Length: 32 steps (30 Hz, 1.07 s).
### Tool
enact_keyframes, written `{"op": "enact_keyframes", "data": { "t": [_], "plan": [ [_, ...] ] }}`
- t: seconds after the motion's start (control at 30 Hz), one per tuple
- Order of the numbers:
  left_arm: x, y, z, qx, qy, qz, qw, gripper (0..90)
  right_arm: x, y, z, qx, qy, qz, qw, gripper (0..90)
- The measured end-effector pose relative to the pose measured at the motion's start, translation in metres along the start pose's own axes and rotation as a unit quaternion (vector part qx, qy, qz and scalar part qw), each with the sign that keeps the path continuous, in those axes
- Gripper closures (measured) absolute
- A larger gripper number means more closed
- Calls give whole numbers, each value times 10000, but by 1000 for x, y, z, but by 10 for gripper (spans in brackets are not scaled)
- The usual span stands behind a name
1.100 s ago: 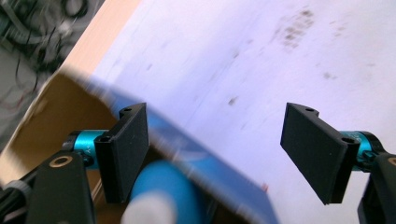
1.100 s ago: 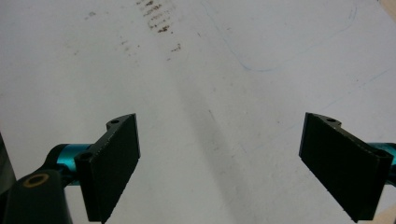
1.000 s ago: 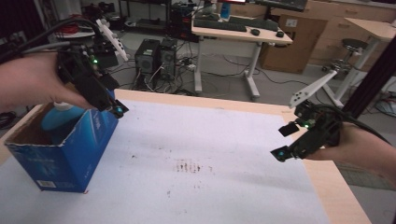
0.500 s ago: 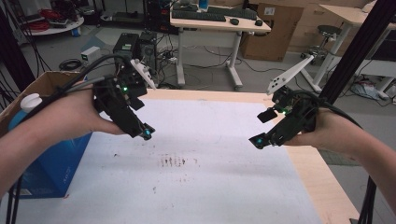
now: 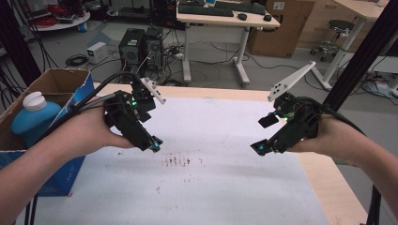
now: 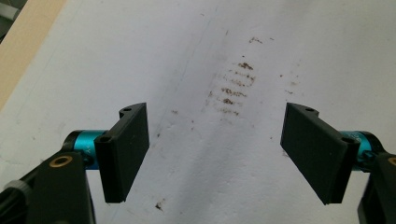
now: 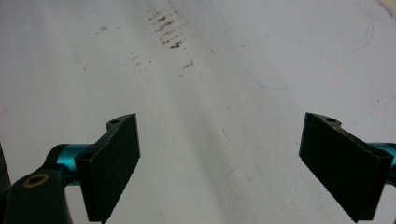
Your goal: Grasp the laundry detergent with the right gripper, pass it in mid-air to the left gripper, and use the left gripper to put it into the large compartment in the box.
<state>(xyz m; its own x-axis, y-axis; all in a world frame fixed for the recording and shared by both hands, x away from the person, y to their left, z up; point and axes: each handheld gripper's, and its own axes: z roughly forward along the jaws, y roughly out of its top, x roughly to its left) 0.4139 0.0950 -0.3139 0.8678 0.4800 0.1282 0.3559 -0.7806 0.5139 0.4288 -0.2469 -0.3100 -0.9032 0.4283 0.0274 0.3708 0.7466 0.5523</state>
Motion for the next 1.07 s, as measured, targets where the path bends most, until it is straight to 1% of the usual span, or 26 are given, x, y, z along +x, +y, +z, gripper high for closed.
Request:
{"op": "enact_keyframes", "data": {
  "t": [0.03, 0.13, 0.27, 0.4, 0.53, 0.57, 0.73, 0.83, 1.07],
  "plan": [
    [0, -1, 0, -22, 13, -41, 10000, 239, 0, 0, 1, 6, 8, 2, 10000, 117],
    [1, -2, 0, 3, 32, -22, 10000, 239, -1, 0, 4, 13, 35, -26, 10000, 117],
    [2, -4, 0, 28, 39, -46, 10000, 239, 0, 2, 6, 34, 46, -49, 10000, 117],
    [1, -5, 2, 31, 28, -77, 10000, 239, 0, 2, 8, 53, 58, -43, 10000, 117],
    [1, -6, 2, 58, 20, -61, 10000, 239, 0, 1, 8, 66, 81, -44, 9999, 117],
    [1, -7, 2, 54, 13, -92, 9999, 239, 0, 1, 8, 63, 84, -39, 9999, 117],
    [2, -8, 1, 45, 5, -120, 9999, 239, 0, 2, 9, 83, 77, -11, 9999, 117],
    [3, -8, 1, 44, 5, -109, 9999, 239, 0, 2, 9, 87, 71, 20, 9999, 118],
    [3, -9, -1, 39, 17, -89, 10000, 239, -1, 1, 7, 2, 159, 154, 9998, 117]
  ]
}}
